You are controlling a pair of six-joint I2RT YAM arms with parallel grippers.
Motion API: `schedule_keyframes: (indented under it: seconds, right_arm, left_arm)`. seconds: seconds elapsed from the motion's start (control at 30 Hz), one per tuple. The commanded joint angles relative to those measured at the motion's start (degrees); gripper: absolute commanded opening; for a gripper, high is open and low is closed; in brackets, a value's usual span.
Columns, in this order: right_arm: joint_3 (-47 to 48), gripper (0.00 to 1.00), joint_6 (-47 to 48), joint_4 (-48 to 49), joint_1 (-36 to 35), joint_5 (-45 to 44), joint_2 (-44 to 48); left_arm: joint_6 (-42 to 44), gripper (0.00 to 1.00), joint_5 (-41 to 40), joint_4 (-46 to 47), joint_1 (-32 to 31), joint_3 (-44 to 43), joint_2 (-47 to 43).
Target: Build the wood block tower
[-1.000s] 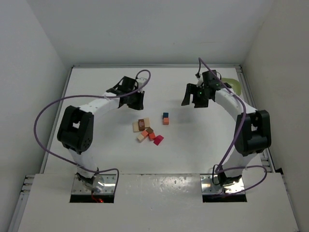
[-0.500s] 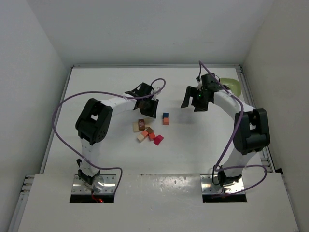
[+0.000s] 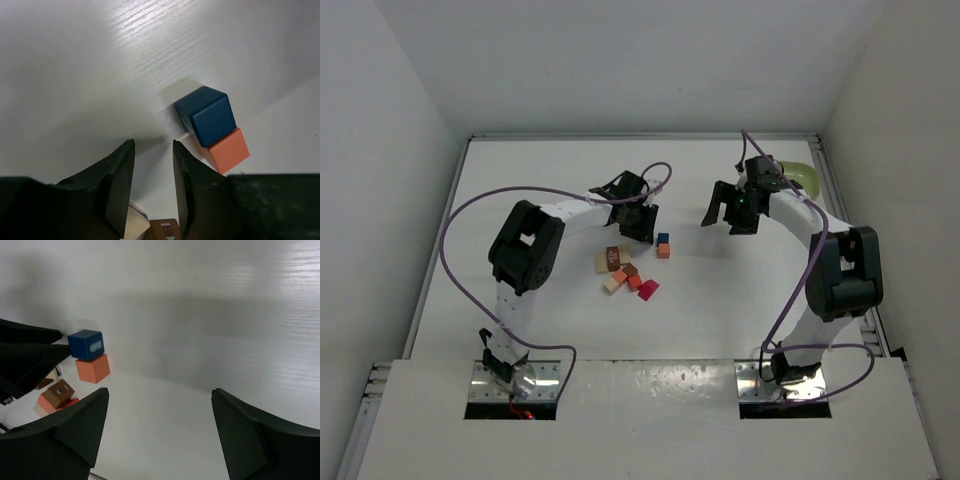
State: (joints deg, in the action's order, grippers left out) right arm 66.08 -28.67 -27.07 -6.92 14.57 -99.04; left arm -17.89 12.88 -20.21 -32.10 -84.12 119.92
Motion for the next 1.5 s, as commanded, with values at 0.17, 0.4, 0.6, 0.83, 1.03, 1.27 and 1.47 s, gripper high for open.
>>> schedule_keyframes:
  seconds: [0.17,0.4,0.6,0.83,1.03,1.27,1.47]
  right_arm:
    - [-0.3,0.83,-0.5,0.8,1.2,-0.1,2.7]
    - [0.1,0.85,-0.5,0.9,1.1,0.1,2.2]
    - [0.6,0.85,-0.3,1.0,1.2,0.6,1.6]
    - [1.1,0.85,-0.3,1.2,1.0,0.7,1.3]
    - [1.1,0.83,0.4,1.4,1.2,1.6,1.0]
    - [1.2,0.4,4.8,3.2,0.1,1.9,0.0]
    - [6.9,0.14,9.7,5.5,-2.3,3.7,-5.6]
  left_arm:
    - [-0.8,0.46,0.9,-0.3,-1.0,-2.6,1.5]
    - [-0.8,0.47,0.9,-0.3,-1.0,-2.6,1.5]
    - [-0.8,0.49,0.9,-0.3,-1.0,-2.6,2.1]
    - [-0.8,0.52,0.9,-0.8,-1.0,-3.2,2.1]
    - [-0.8,0.49,-0.9,-0.8,-1.0,-2.5,1.6]
    - [0.5,0.2,-3.7,0.6,3.5,2.6,-5.4]
    - [5.6,0.08,2.2,1.2,7.1,2.0,-8.6]
